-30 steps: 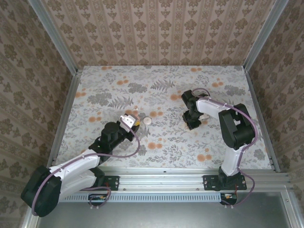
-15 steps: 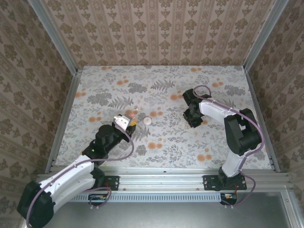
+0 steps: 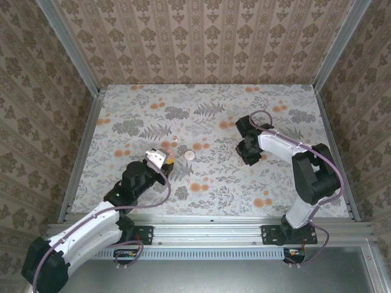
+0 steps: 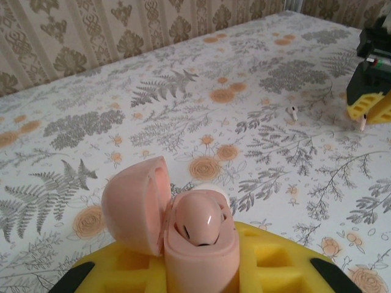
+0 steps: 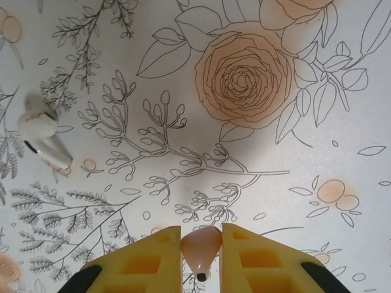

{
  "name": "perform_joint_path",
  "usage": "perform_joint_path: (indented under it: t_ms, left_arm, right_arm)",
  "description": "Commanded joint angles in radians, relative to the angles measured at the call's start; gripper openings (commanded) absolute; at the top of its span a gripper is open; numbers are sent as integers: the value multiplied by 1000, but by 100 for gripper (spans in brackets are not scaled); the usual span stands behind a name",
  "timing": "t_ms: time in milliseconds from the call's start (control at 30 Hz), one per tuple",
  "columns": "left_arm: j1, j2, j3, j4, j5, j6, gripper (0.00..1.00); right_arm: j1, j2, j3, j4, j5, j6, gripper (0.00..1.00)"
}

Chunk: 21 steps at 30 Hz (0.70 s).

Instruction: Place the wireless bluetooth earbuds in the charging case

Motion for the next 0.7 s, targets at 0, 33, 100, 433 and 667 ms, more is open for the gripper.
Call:
perform_joint_path:
  t_ms: [0, 33, 100, 433, 667]
  left_arm:
    - [8, 23, 11, 37, 27, -8, 6]
    - [9, 32, 16, 39, 36, -5, 6]
    - [9, 48, 21, 49, 49, -1, 6]
    - [9, 77, 31, 94, 47, 18, 6]
    - [9, 94, 41, 105, 85, 34, 6]
  right_arm:
    - [9, -34, -21, -16, 34, -12, 19]
    - [11, -38, -25, -16, 37, -12, 19]
    - [16, -52, -35, -16, 44, -16, 19]
    - [27, -104, -97, 48, 40, -105, 19]
    - [47, -113, -116, 125, 32, -175, 19]
